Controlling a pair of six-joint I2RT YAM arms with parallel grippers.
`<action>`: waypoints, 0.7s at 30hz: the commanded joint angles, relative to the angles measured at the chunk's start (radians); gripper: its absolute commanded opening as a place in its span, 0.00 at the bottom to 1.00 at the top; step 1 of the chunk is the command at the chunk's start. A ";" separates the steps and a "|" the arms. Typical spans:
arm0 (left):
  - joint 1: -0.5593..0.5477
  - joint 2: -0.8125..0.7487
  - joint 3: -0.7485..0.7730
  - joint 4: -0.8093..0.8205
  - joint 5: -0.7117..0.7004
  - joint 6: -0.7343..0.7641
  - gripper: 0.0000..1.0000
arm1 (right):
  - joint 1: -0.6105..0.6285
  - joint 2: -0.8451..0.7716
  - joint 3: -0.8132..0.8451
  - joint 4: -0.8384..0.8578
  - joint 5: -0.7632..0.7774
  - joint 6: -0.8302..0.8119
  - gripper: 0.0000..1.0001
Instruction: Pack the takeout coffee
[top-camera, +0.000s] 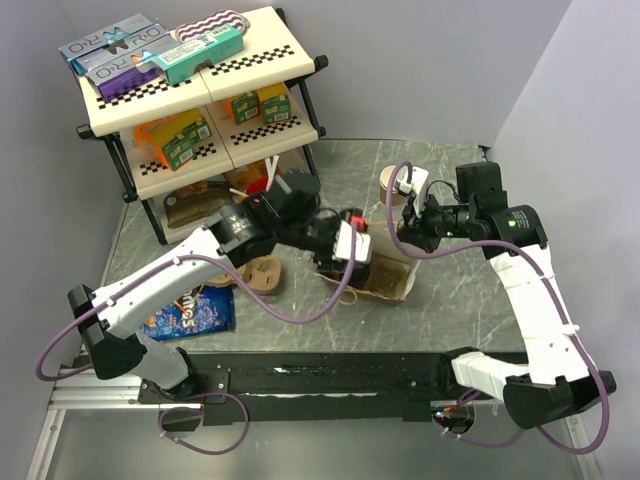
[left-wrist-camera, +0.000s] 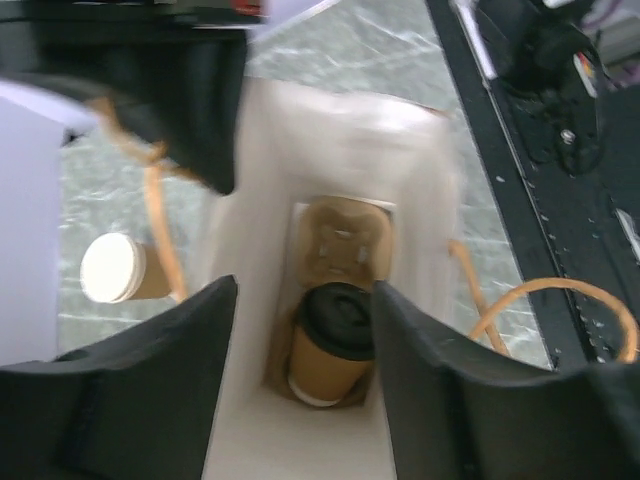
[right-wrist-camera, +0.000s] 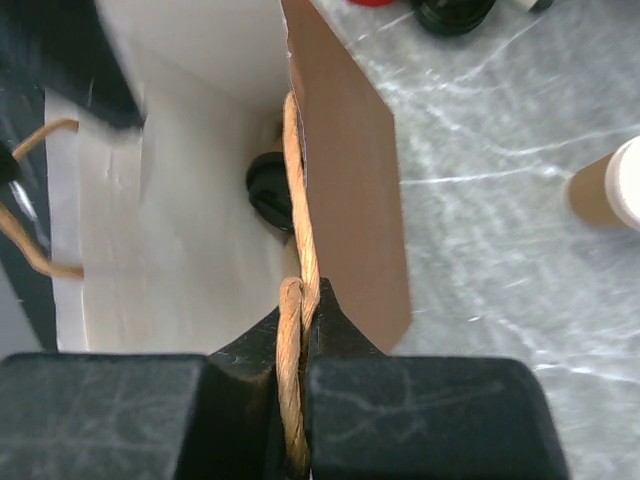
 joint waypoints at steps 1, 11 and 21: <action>-0.051 -0.048 -0.078 0.085 -0.048 0.029 0.54 | 0.003 -0.045 -0.039 0.060 -0.041 0.084 0.00; -0.105 -0.019 -0.094 -0.006 -0.044 0.215 0.30 | 0.022 -0.119 -0.085 0.108 -0.007 0.128 0.00; -0.112 0.060 -0.076 -0.054 -0.125 0.331 0.15 | 0.085 -0.182 -0.121 0.123 -0.004 0.148 0.00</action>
